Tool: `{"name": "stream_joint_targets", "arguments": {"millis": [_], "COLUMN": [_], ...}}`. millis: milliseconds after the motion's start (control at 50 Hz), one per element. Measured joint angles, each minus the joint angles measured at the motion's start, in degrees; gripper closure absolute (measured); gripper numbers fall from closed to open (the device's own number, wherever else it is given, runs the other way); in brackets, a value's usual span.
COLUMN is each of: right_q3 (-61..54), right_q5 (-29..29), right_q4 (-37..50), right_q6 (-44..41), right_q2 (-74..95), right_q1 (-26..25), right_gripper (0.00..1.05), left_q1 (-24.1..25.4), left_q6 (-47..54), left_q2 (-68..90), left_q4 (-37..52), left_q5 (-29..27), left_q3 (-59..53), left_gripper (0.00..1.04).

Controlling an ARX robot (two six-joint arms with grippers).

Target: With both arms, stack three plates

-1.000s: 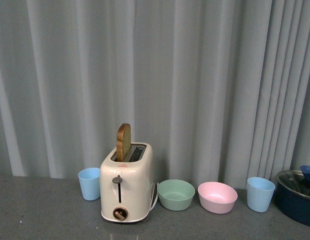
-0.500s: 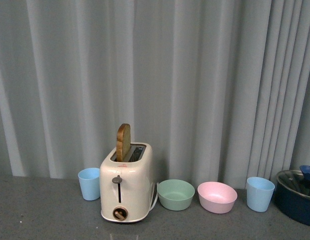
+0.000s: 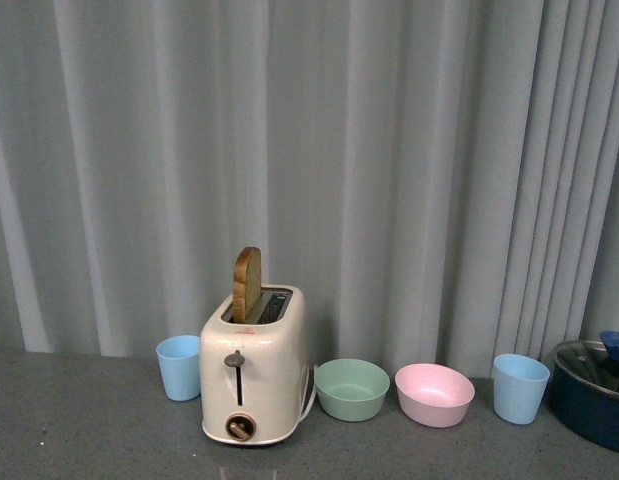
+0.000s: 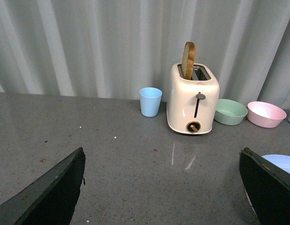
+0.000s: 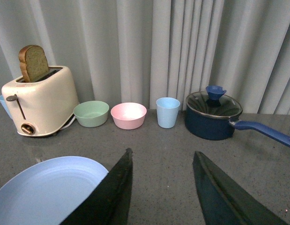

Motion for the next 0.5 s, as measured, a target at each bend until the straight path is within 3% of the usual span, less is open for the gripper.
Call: {"name": "stream_joint_targets", "arguments": {"millis": [300,500], "right_q3": [0.0,0.0], "right_q5": [0.0,0.0], "right_q4": [0.0,0.0], "right_q6": [0.0,0.0], "right_q2": [0.0,0.0], "right_q1": [0.0,0.0], "right_gripper": [0.09,0.07], "left_q1": [0.0,0.0], "left_q6": [0.0,0.0], "left_q2": [0.0,0.0], "left_q4": [0.0,0.0], "left_q5": [0.0,0.0], "left_q3": [0.0,0.0], "left_gripper": [0.07,0.07]}}
